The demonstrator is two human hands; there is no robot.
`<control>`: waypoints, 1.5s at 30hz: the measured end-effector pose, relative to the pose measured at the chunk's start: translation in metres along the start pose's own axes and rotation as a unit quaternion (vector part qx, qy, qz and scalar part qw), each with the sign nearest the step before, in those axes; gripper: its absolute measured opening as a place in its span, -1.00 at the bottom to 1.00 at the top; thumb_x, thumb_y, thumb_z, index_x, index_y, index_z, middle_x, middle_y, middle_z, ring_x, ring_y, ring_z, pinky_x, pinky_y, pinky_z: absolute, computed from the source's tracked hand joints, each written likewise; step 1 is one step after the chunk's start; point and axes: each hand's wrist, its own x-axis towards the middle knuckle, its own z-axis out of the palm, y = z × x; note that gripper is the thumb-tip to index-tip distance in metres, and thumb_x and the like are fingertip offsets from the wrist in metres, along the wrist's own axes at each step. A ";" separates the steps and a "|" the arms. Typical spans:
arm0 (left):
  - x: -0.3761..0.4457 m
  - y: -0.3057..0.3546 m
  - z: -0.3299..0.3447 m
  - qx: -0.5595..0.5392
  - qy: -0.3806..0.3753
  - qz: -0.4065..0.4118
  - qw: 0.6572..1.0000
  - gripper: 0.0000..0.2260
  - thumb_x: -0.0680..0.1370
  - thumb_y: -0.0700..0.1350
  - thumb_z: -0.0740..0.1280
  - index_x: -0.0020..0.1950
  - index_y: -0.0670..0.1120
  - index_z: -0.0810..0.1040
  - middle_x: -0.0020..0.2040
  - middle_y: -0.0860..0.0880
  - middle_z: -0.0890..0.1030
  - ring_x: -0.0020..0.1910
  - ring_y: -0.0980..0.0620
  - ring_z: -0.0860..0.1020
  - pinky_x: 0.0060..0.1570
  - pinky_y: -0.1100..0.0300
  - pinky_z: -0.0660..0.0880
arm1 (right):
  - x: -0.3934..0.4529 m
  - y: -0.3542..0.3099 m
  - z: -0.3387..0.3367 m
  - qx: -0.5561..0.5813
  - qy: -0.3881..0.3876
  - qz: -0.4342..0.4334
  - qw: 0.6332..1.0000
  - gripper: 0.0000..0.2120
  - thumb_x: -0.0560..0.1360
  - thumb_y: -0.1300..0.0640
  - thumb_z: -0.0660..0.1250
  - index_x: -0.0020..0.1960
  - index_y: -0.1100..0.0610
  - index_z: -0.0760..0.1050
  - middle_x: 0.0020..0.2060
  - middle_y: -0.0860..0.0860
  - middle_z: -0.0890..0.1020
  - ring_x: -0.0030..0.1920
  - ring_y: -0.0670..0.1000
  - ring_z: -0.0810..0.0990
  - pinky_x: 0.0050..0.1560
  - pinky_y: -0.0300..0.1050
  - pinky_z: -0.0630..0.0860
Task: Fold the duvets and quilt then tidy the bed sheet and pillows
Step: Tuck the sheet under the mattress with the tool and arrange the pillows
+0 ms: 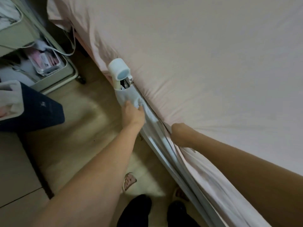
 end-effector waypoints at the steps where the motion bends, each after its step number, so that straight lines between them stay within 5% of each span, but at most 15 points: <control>1: -0.017 -0.009 0.014 0.027 -0.056 -0.008 0.998 -0.64 0.60 -0.05 0.25 0.32 -0.24 0.41 0.29 -0.21 0.49 0.27 -0.19 0.45 0.17 0.07 0.38 | -0.010 0.005 0.006 0.003 0.010 0.006 1.000 -0.88 0.54 0.31 0.10 -0.16 0.25 0.34 -0.13 0.14 0.53 0.03 0.19 0.55 -0.15 -0.12 0.36; 4: -0.056 -0.031 0.054 0.065 -0.172 -0.050 0.982 -0.67 0.59 -0.04 0.27 0.22 -0.25 0.53 0.20 -0.21 0.58 0.19 -0.19 0.53 0.10 0.11 0.46 | -0.040 0.018 0.022 -0.065 0.108 0.012 0.992 -0.85 0.59 0.21 0.10 0.13 0.20 0.36 0.05 0.13 0.57 0.00 0.17 0.55 -0.18 -0.10 0.30; 8: -0.106 -0.039 0.109 -0.031 -0.234 -0.137 0.962 -0.70 0.55 -0.05 0.32 0.08 -0.29 0.57 0.01 -0.22 0.63 -0.04 -0.17 0.62 0.07 -0.02 0.58 | -0.058 0.035 0.049 -0.016 0.159 -0.035 0.986 -0.83 0.57 0.22 0.12 0.15 0.21 0.31 0.03 0.16 0.57 -0.03 0.20 0.55 -0.20 -0.06 0.29; 12: -0.146 -0.038 0.144 -0.142 -0.178 -0.163 0.960 -0.86 0.57 -0.23 0.25 -0.01 -0.30 0.53 -0.10 -0.16 0.60 -0.09 -0.10 0.57 -0.26 0.22 0.54 | -0.073 0.057 0.063 0.083 0.152 -0.075 0.982 -0.83 0.59 0.17 0.12 0.11 0.26 0.32 0.02 0.24 0.54 -0.02 0.25 0.53 -0.19 -0.04 0.28; 18: -0.166 -0.041 0.157 -0.269 -0.125 -0.223 0.929 -0.77 0.62 -0.20 0.21 -0.25 -0.08 0.39 -0.25 -0.03 0.46 -0.17 -0.07 0.51 0.08 0.00 0.57 | -0.082 0.074 0.071 0.113 0.139 -0.066 0.982 -0.78 0.57 0.24 0.18 0.18 0.30 0.36 0.12 0.22 0.52 0.10 0.24 0.53 -0.15 -0.11 0.33; 22: -0.180 -0.049 0.163 -0.268 -0.141 -0.206 0.931 -0.82 0.57 -0.26 0.28 -0.23 -0.13 0.44 -0.30 -0.05 0.44 -0.23 -0.04 0.47 -0.11 0.09 0.51 | -0.059 0.065 0.071 0.101 0.106 -0.055 0.988 -0.72 0.54 0.30 0.18 0.23 0.34 0.37 0.20 0.25 0.50 0.18 0.24 0.50 -0.07 -0.10 0.36; 24: -0.178 -0.057 0.171 -0.269 -0.149 -0.201 0.930 -0.96 0.54 -0.23 0.33 -0.07 -0.20 0.52 -0.25 -0.06 0.48 -0.14 -0.04 0.49 -0.08 0.07 0.51 | -0.043 0.064 0.076 0.096 0.088 -0.052 0.990 -0.73 0.56 0.29 0.18 0.24 0.34 0.36 0.21 0.24 0.50 0.20 0.21 0.50 -0.01 -0.12 0.41; 29: -0.184 -0.069 0.183 -0.272 -0.187 -0.211 0.920 -0.81 0.53 -0.22 0.35 0.13 -0.20 0.52 -0.12 -0.08 0.57 -0.18 0.00 0.56 -0.20 0.14 0.53 | -0.052 0.072 0.088 0.087 0.082 -0.038 0.992 -0.72 0.57 0.30 0.16 0.26 0.35 0.35 0.21 0.25 0.50 0.20 0.22 0.53 0.02 -0.10 0.46; 32: -0.202 -0.072 0.186 -0.248 -0.195 -0.221 0.923 -0.84 0.53 -0.22 0.34 0.09 -0.24 0.54 -0.14 -0.12 0.60 -0.23 -0.02 0.55 -0.31 0.17 0.50 | -0.076 0.085 0.106 0.022 0.077 -0.038 0.996 -0.73 0.56 0.30 0.18 0.24 0.35 0.36 0.19 0.24 0.52 0.19 0.21 0.53 0.01 -0.10 0.44; 36: -0.205 -0.068 0.200 -0.254 -0.203 -0.223 0.919 -0.98 0.52 -0.31 0.33 -0.07 -0.25 0.53 -0.09 -0.20 0.58 -0.11 -0.13 0.54 -0.02 0.00 0.57 | -0.052 0.080 0.111 0.025 0.079 -0.032 0.996 -0.72 0.57 0.31 0.17 0.26 0.35 0.34 0.22 0.22 0.49 0.22 0.18 0.50 0.09 -0.11 0.43; 38: -0.204 -0.061 0.201 -0.249 -0.188 -0.220 0.924 -0.76 0.57 -0.33 0.22 -0.28 -0.12 0.38 -0.21 -0.16 0.50 -0.15 -0.10 0.44 -0.13 0.06 0.48 | -0.045 0.075 0.111 0.011 0.088 -0.034 0.995 -0.72 0.58 0.32 0.12 0.28 0.34 0.34 0.24 0.23 0.48 0.24 0.18 0.49 0.13 -0.09 0.42; 40: -0.205 -0.059 0.202 -0.252 -0.196 -0.200 0.926 -0.70 0.63 -0.30 0.13 -0.29 -0.08 0.32 -0.05 -0.24 0.56 -0.14 -0.07 0.40 -0.31 0.19 0.42 | -0.054 0.078 0.118 -0.029 0.089 -0.049 0.994 -0.72 0.59 0.31 0.09 0.28 0.33 0.37 0.24 0.21 0.48 0.24 0.18 0.49 0.09 -0.09 0.42; 43: -0.219 -0.055 0.197 -0.314 -0.259 -0.237 0.882 -0.83 0.62 -0.35 0.13 -0.12 -0.19 0.42 0.15 -0.25 0.54 -0.06 -0.04 0.47 -0.50 0.26 0.50 | -0.080 0.097 0.130 -0.073 0.031 -0.028 0.996 -0.88 0.55 0.31 0.18 0.07 0.25 0.43 0.05 0.14 0.55 0.12 0.16 0.55 -0.15 -0.15 0.40; 45: -0.229 -0.054 0.194 -0.324 -0.268 -0.256 0.870 -0.92 0.60 -0.36 0.19 0.03 -0.24 0.44 0.20 -0.22 0.54 -0.07 -0.03 0.54 -0.43 0.26 0.58 | -0.088 0.106 0.135 -0.066 0.015 -0.007 0.998 -0.94 0.54 0.32 0.20 -0.10 0.21 0.36 -0.17 0.09 0.49 0.03 0.14 0.54 -0.25 -0.16 0.37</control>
